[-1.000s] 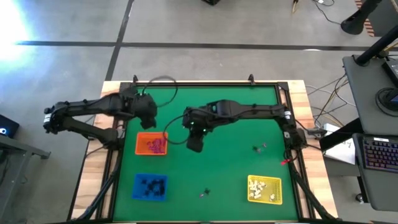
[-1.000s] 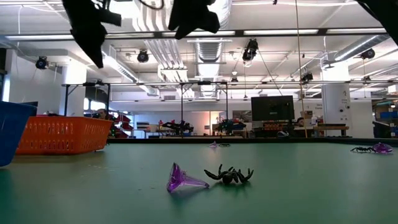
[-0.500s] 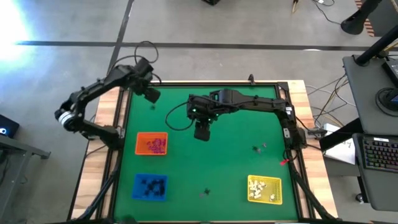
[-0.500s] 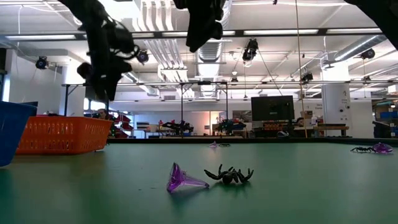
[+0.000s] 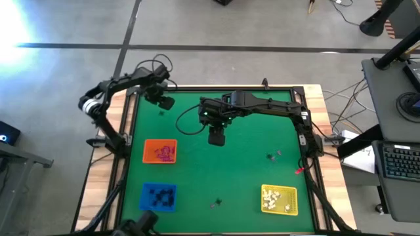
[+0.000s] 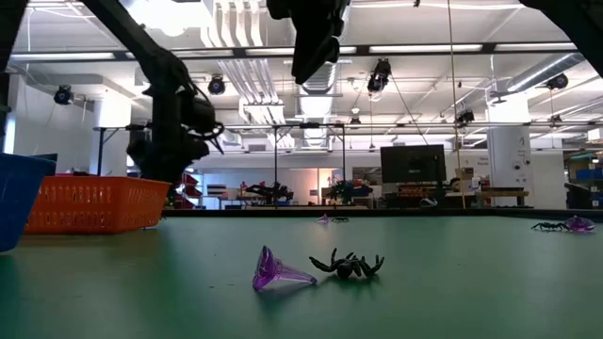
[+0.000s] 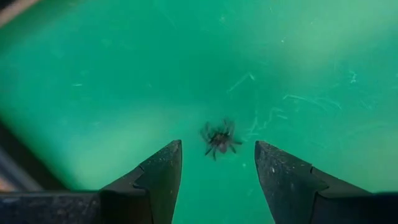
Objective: Sort Halloween decoration
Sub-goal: Put the black spider toy into the blue bin
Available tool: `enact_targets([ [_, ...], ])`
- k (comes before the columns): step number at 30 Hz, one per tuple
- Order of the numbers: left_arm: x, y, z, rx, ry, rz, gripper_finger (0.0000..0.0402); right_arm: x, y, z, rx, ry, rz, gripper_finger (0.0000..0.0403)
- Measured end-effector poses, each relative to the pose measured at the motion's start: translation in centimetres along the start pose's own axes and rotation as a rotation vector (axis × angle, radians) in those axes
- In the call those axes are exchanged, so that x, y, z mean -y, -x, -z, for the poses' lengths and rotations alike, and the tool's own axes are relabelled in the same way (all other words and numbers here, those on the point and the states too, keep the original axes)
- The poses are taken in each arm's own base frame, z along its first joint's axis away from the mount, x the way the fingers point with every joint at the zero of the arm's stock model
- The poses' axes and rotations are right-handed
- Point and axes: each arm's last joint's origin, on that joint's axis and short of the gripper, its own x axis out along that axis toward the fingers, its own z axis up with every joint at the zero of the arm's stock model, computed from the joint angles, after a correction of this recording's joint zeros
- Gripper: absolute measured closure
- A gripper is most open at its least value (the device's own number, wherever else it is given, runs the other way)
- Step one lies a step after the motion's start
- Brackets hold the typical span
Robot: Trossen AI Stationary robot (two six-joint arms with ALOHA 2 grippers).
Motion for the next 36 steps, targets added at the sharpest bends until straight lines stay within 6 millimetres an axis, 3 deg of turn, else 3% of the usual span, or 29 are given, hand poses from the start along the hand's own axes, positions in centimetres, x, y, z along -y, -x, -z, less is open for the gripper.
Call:
enact_targets([
  [6,0.0,-2.4,-0.4,-0.098,-0.003,0.007,0.0216,0.0,0.0,0.3,-0.033,0.001,0.0,0.0264],
  [19,0.2,-5.3,-0.9,-0.205,-0.041,0.056,0.0226,0.0,0.0,0.5,-0.051,-0.018,0.0,0.0264],
  [24,0.1,-5.8,-0.9,-0.224,-0.085,0.045,0.027,0.0,0.0,0.8,-0.084,-0.02,0.0,0.0264],
  [32,0.0,-5.5,-0.8,-0.226,-0.158,0.015,0.0389,0.0,0.0,0.8,-0.086,-0.035,0.001,0.0264],
  [36,0.0,-5.5,-0.7,-0.236,-0.194,0.02,0.0393,0.0,0.0,0.8,-0.086,-0.031,0.001,0.0264],
])
